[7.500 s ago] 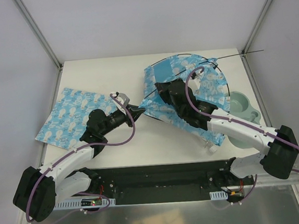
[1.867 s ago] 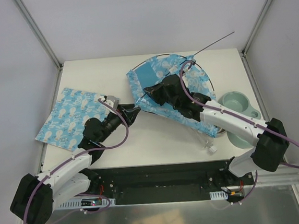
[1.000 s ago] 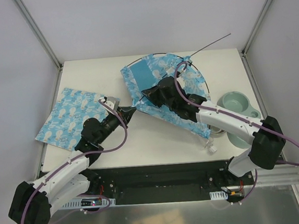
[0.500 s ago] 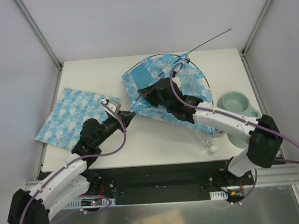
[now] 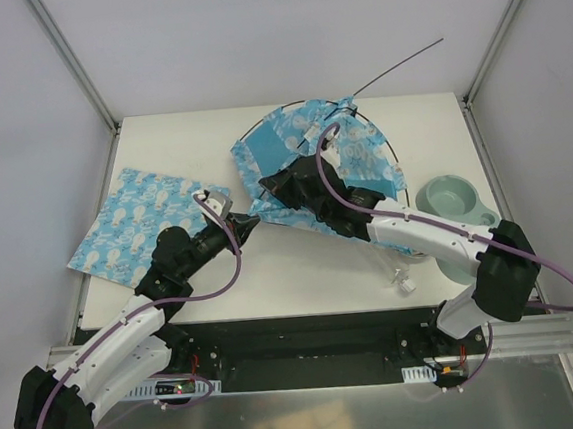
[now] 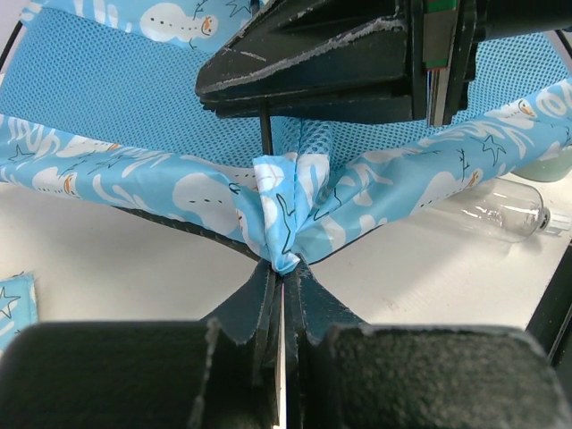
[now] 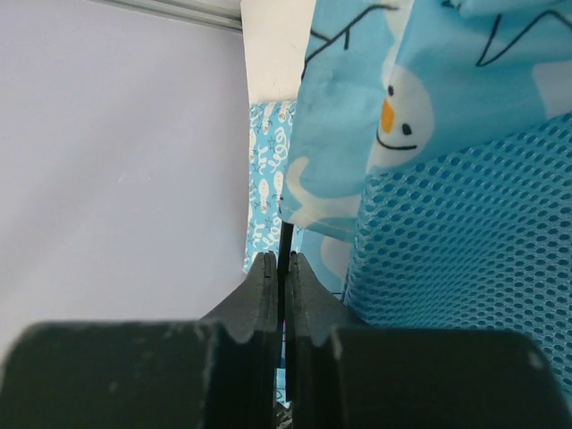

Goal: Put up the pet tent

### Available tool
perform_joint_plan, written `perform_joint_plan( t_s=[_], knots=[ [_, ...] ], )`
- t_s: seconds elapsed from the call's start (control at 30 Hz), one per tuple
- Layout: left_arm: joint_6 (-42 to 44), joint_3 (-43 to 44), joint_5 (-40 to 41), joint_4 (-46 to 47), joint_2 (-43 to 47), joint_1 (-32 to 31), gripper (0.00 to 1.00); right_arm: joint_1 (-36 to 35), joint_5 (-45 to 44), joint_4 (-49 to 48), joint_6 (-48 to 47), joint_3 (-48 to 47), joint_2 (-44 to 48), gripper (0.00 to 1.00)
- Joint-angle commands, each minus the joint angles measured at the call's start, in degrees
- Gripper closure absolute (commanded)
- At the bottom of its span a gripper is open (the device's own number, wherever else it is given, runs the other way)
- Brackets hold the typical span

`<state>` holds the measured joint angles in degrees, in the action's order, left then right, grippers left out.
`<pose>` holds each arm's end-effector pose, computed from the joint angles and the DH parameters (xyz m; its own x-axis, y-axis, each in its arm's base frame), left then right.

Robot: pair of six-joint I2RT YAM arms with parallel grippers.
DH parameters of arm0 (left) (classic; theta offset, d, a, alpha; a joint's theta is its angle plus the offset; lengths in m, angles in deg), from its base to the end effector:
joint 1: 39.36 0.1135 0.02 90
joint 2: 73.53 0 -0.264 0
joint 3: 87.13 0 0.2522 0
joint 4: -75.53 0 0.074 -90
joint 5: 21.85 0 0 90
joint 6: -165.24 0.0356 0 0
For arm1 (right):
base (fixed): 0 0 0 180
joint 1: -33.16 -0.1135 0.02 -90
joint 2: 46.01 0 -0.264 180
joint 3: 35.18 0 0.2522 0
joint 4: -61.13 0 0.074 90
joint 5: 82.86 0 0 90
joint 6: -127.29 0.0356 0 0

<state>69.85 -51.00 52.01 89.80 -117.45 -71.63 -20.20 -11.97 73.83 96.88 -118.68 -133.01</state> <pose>0.1530 -0.1083 0.2747 0.0249 -0.1224 -0.9922 0.7521 0.6561 -0.0621 0.2250 0.2829 0.3317 -0.5763 0.5906 -0.5649 -0.1452 0.6062 0.7819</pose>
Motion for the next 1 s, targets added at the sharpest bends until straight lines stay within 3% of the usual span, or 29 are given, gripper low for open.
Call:
perform_joint_plan(
  t_s=[0.0,0.37,0.6,0.97],
  knots=[
    [0.82,2.77,-1.53,2.29,0.94,-0.16,1.0,-0.86,-3.3,-2.19,-6.42,-1.63,-0.8,1.0],
    [0.99,3.03,-1.61,1.59,1.73,-0.16,1.0,-1.48,-7.7,-0.35,-9.85,-2.16,-1.68,1.0],
    [1.08,3.03,-1.09,1.32,1.03,-0.16,1.0,-1.48,1.52,-4.21,-11.87,-2.86,-3.17,1.0],
    [0.03,1.01,5.68,1.94,-0.64,-0.16,1.0,-1.39,3.91,2.89,-6.95,-0.58,0.69,0.6]
  ],
)
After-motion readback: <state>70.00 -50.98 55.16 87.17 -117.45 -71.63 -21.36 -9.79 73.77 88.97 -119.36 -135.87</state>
